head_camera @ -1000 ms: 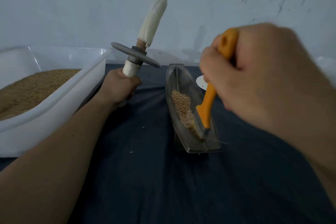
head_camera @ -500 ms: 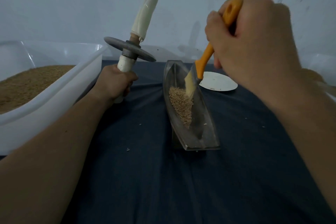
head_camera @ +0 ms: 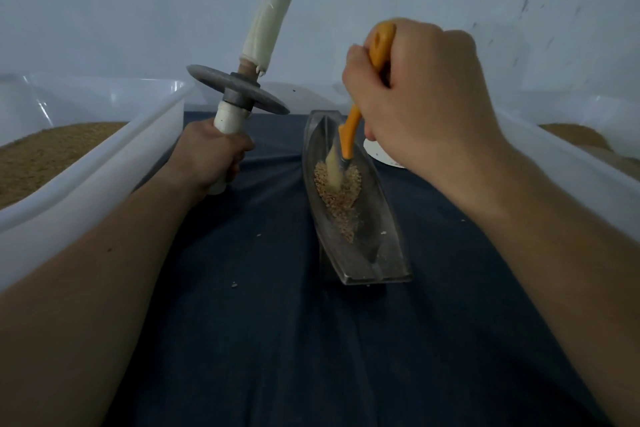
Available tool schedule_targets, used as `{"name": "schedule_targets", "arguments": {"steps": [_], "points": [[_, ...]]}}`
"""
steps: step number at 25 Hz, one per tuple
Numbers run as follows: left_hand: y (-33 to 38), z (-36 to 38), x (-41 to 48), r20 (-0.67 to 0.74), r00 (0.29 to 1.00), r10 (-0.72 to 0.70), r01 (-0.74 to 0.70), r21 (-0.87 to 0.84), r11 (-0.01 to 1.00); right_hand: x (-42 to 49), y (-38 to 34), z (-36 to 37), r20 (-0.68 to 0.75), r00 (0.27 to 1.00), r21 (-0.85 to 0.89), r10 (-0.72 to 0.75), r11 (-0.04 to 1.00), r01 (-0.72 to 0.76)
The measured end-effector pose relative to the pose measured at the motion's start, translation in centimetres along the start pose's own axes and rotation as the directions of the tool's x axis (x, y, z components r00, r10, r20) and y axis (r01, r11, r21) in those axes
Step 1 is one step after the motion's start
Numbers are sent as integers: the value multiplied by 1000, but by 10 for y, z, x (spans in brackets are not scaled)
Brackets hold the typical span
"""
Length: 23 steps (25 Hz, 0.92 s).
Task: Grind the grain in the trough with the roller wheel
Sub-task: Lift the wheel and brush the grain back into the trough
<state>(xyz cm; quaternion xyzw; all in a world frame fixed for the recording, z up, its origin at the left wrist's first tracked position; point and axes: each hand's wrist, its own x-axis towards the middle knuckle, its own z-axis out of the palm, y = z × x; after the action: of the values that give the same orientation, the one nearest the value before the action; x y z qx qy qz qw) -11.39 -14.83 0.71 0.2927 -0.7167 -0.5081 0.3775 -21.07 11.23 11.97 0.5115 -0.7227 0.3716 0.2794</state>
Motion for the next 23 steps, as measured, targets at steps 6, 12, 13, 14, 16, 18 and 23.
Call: {"name": "schedule_targets", "arguments": {"steps": [6,12,13,14,16,18,23], "points": [[-1,0,2,9,1000,13,-13,-3,1000,-7,-15,13,185,982,-106,-26,993,46],[-3,-1,5,19,1000,3,-4,11,1000,-2,-11,-7,62,997,27,-46,999,44],[-3,-2,5,20,1000,5,-6,10,1000,-7,-14,-6,80,995,24,-58,998,56],[-2,-2,5,22,1000,7,-7,11,1000,-13,-18,-3,103,992,-13,-66,998,68],[-2,-2,5,19,1000,8,-8,3,1000,-20,-19,6,132,988,-76,-76,993,86],[-3,-2,5,12,1000,2,-2,1,1000,-18,-15,10,175,984,-78,-42,995,57],[-3,-1,6,2,1000,-16,16,-4,1000,-5,-6,-6,50,998,0,-35,999,35]]}}
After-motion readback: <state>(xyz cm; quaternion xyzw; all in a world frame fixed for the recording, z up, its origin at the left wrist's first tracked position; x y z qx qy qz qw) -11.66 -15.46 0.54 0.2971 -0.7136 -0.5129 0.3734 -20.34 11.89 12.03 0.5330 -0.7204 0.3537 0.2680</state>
